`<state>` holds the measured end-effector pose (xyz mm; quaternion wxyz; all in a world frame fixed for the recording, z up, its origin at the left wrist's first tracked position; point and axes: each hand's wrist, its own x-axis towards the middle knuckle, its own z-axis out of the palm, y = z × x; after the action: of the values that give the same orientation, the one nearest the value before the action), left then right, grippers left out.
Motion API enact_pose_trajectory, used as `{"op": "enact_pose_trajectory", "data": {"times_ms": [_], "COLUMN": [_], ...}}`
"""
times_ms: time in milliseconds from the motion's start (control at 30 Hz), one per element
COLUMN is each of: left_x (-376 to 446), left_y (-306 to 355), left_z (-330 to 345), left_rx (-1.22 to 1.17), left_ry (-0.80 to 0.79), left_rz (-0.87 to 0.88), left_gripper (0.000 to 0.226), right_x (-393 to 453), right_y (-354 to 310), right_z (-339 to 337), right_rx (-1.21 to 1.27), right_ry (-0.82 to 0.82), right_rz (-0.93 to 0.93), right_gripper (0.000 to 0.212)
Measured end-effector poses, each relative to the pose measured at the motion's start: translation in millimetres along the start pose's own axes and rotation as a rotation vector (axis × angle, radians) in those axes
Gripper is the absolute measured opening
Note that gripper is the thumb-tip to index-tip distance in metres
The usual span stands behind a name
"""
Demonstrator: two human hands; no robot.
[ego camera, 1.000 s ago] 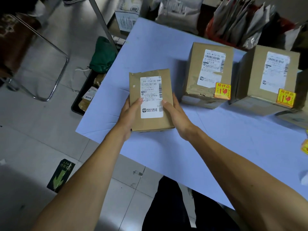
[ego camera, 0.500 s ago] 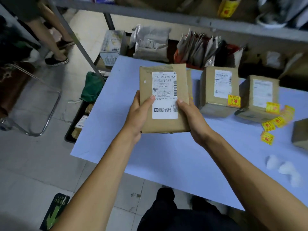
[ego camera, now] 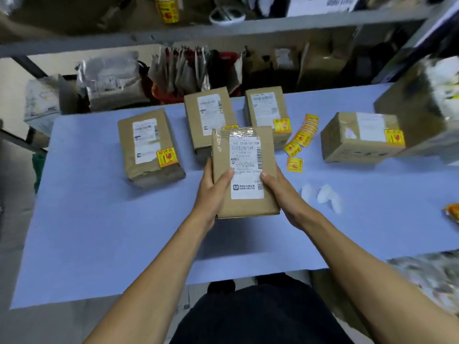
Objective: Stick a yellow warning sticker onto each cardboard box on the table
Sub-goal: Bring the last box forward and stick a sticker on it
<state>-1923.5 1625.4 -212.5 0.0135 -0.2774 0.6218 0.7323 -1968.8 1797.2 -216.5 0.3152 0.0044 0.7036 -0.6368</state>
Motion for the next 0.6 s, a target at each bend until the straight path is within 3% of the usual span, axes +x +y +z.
{"op": "enact_pose_trajectory", "data": {"times_ms": [100,233,333,600], "left_x": [2,3,4,10], "left_y": [-13,-31,-45,-62], "left_z": [26,52,66,76], "left_rx": [0.03,0.08,0.111,0.213], "left_ry": [0.009,0.027,0.035,0.033], "left_rz": [-0.026,-0.072,-0.118,-0.168], "left_gripper": [0.046,0.038,0.029,0.038], "right_x": [-2,4,12,27], "right_y": [14,37,58,77], "right_z": [-27,-57,-71,-91], "right_rx": [0.003,-0.031,-0.055,-0.134], "right_ry": [0.015,-0.007,-0.032,-0.096], "right_rz": [0.046,0.15,0.218,0.275], "right_gripper": [0.052,0.085,0.092,0.1]}}
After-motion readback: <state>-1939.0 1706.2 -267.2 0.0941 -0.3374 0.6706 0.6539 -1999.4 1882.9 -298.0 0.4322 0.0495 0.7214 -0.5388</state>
